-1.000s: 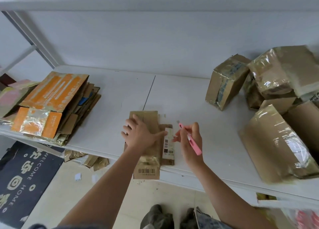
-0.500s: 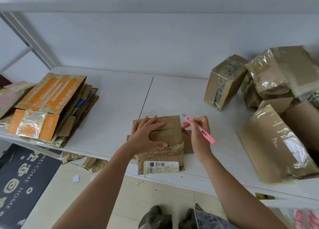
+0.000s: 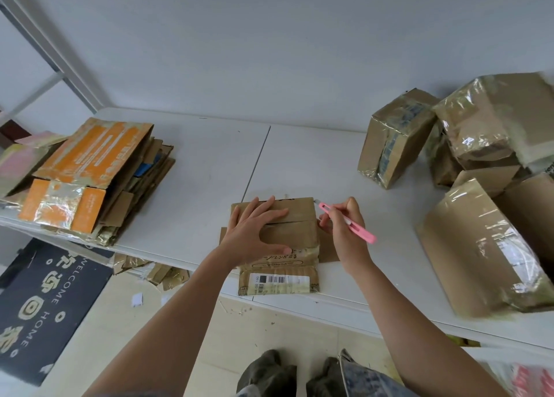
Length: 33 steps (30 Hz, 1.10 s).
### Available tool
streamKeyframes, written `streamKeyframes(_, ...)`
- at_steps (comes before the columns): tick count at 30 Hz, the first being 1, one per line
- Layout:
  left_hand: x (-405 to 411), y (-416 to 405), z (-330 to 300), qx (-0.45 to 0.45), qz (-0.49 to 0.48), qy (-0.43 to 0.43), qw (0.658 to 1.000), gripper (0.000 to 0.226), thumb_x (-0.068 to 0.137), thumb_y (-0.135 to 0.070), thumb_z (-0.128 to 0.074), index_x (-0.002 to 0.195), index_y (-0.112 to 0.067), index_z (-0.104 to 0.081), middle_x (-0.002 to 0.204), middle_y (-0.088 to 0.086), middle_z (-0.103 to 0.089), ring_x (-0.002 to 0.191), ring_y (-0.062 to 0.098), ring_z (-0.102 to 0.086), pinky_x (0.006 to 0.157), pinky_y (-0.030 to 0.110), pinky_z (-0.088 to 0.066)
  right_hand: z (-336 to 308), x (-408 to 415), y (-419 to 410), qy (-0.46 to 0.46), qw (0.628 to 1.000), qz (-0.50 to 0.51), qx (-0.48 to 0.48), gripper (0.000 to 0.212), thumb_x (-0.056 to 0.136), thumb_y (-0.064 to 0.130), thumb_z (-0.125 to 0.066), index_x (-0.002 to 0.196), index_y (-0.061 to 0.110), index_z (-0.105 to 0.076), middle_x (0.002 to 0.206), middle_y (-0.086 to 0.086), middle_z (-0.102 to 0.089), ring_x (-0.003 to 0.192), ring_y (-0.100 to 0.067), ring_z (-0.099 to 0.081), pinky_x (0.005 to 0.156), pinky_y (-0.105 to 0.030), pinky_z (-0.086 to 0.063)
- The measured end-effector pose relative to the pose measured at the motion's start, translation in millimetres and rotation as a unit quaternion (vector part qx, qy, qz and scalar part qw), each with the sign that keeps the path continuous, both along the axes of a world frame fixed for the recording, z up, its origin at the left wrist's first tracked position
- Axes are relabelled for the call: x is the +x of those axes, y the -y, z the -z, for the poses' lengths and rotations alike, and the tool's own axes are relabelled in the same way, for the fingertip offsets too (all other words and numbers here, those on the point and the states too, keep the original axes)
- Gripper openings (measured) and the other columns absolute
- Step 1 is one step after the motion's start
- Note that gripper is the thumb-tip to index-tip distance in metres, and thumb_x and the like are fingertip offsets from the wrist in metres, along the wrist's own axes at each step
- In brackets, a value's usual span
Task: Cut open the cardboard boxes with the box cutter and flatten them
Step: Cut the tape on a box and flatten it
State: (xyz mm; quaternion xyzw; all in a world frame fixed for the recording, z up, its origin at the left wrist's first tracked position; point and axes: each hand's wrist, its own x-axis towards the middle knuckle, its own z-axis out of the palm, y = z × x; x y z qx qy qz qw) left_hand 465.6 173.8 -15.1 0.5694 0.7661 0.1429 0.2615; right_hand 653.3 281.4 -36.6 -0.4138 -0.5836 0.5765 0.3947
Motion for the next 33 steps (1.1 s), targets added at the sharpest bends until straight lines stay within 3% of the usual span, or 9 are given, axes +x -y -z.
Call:
streamKeyframes(4, 0, 1, 3, 0.006, 0.002, -0.007, 1.0, 0.085, 0.072, -0.067, -0.069, 0.145, -0.051, -0.03, 0.161, -0.022, -0.004, 0.149, 0.005, 0.013, 0.119, 0.042, 0.017, -2, 3, -2, 0.005, 1.0, -0.013, -0.016, 0.016, 0.1, 0.01, -0.051, 0.085, 0.011, -0.046, 0.068, -0.004, -0.059, 0.069, -0.012, -0.062, 0.069, -0.031, -0.054)
streamKeyframes(9, 0, 0, 3, 0.007, -0.006, -0.002, 1.0, 0.085, 0.069, -0.068, -0.071, 0.144, -0.052, -0.033, 0.16, -0.024, -0.005, 0.149, 0.004, 0.012, 0.119, 0.042, 0.017, 0, 10, 6, 0.017, 1.0, -0.011, -0.011, 0.019, 0.1, 0.01, -0.051, 0.082, 0.013, -0.046, 0.065, -0.001, -0.058, 0.067, -0.013, -0.061, 0.065, -0.025, -0.052)
streamKeyframes(13, -1, -1, 3, 0.006, -0.011, 0.005, 1.0, 0.085, 0.067, -0.068, -0.072, 0.143, -0.053, -0.035, 0.16, -0.024, -0.006, 0.148, 0.004, 0.011, 0.119, 0.042, 0.016, -1, 17, 13, 0.004, 1.0, -0.024, -0.018, 0.02, 0.099, 0.01, -0.054, 0.081, 0.01, -0.046, 0.068, -0.01, -0.057, 0.066, -0.016, -0.059, 0.071, -0.047, -0.055)
streamKeyframes(16, 0, -2, 2, 0.005, -0.017, 0.009, 1.0, 0.084, 0.067, -0.066, -0.074, 0.141, -0.055, -0.036, 0.159, -0.025, -0.007, 0.148, 0.003, 0.01, 0.119, 0.04, 0.017, -3, 26, 18, 0.008, 0.999, -0.043, -0.005, 0.02, 0.098, 0.009, -0.055, 0.08, 0.008, -0.045, 0.069, -0.012, -0.056, 0.065, -0.016, -0.057, 0.073, -0.056, -0.054)
streamKeyframes(20, 1, -1, 1, 0.004, -0.021, 0.009, 1.0, 0.085, 0.066, -0.065, -0.075, 0.141, -0.054, -0.037, 0.159, -0.025, -0.008, 0.148, 0.002, 0.009, 0.119, 0.04, 0.016, -3, 34, 25, 0.005, 0.998, -0.064, -0.002, 0.018, 0.097, 0.009, -0.054, 0.081, 0.008, -0.045, 0.071, 0.004, -0.061, 0.065, -0.016, -0.059, 0.072, -0.056, -0.055)
streamKeyframes(25, 3, -1, 0, 0.006, -0.03, 0.008, 0.999, 0.084, 0.067, -0.06, -0.078, 0.14, -0.054, -0.038, 0.16, -0.025, -0.009, 0.148, 0.002, 0.007, 0.119, 0.039, 0.016, -2, 42, 30, -0.006, 0.997, -0.077, -0.018, 0.018, 0.098, 0.0, -0.05, 0.081, 0.005, -0.044, 0.068, -0.01, -0.056, 0.066, -0.02, -0.058, 0.077, -0.06, -0.056)
streamKeyframes(33, 8, 2, 3, 0.013, -0.037, 0.005, 0.999, 0.083, 0.065, -0.06, -0.079, 0.138, -0.056, -0.039, 0.158, -0.027, -0.01, 0.146, -0.002, 0.006, 0.118, 0.036, 0.016, 2, 54, 35, 0.001, 0.993, -0.114, 0.003, 0.016, 0.098, 0.006, -0.051, 0.084, 0.007, -0.044, 0.064, 0.001, -0.059, 0.066, -0.015, -0.061, 0.08, -0.051, -0.059)
